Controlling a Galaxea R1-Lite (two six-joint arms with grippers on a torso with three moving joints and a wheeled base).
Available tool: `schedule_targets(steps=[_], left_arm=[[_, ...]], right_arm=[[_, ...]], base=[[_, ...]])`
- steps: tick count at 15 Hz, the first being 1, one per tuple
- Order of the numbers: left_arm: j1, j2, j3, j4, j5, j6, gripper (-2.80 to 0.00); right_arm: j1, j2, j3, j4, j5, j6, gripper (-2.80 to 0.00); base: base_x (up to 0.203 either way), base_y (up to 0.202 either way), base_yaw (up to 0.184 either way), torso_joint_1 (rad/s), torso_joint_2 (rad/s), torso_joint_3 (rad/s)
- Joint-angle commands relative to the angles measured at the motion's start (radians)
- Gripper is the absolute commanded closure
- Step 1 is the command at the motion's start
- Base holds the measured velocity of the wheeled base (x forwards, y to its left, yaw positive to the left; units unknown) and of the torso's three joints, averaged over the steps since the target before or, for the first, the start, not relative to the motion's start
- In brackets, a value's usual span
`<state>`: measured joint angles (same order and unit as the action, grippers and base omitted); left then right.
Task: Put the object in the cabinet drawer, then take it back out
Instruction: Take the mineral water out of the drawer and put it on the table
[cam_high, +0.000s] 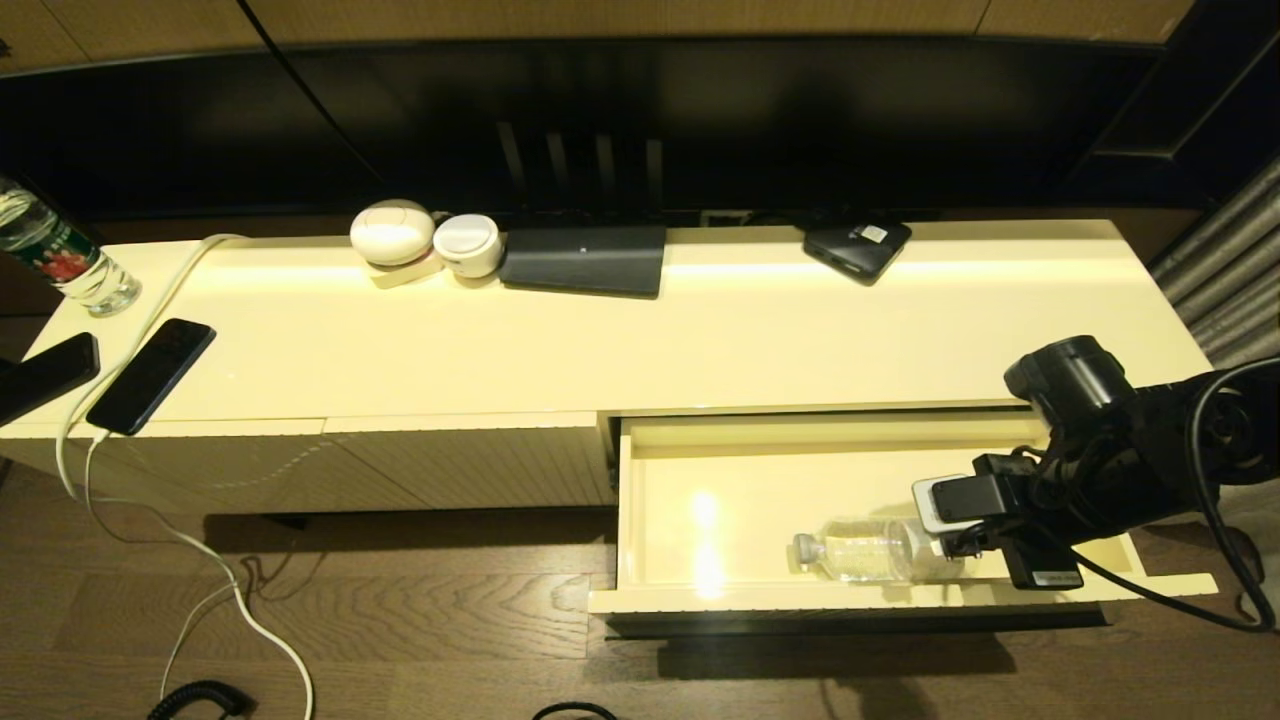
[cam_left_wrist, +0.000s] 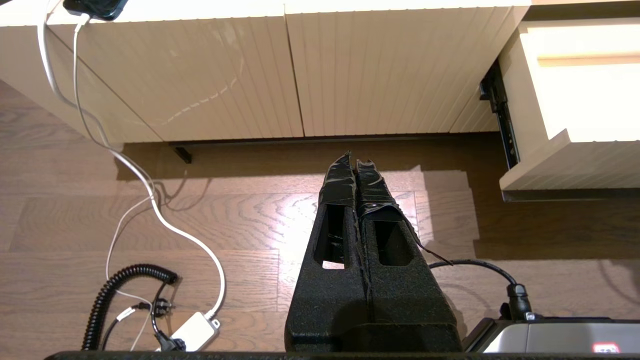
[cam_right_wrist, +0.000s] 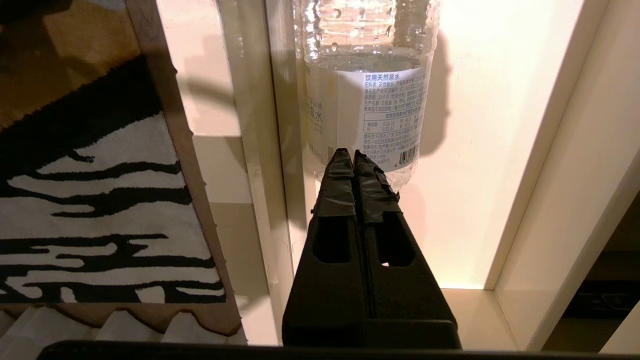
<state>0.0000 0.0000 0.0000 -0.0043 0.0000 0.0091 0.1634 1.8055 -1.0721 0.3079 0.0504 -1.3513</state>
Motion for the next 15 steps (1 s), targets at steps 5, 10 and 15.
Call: schedule_targets(steps=[5, 10, 15], left_arm=[[0.0, 0.0, 0.003, 0.0, 0.002, 0.0, 0.0], [0.0, 0.0, 0.002, 0.0, 0.0, 0.0, 0.0], [0.0, 0.0, 0.003, 0.0, 0.001, 0.0, 0.0]], right_arm=[[-0.007, 0.023, 0.008, -0.01, 0.009, -0.016, -2.8], [-0.007, 0.059, -0.034, -0.011, 0.044, -0.045, -2.8], [-0.007, 0.097, -0.099, 0.024, 0.042, -0.097, -2.8]], base=[[0.0, 0.0, 0.0, 0.0, 0.0, 0.0], [0.0, 0.0, 0.0, 0.0, 0.0, 0.0], [0.0, 0.0, 0.0, 0.0, 0.0, 0.0]])
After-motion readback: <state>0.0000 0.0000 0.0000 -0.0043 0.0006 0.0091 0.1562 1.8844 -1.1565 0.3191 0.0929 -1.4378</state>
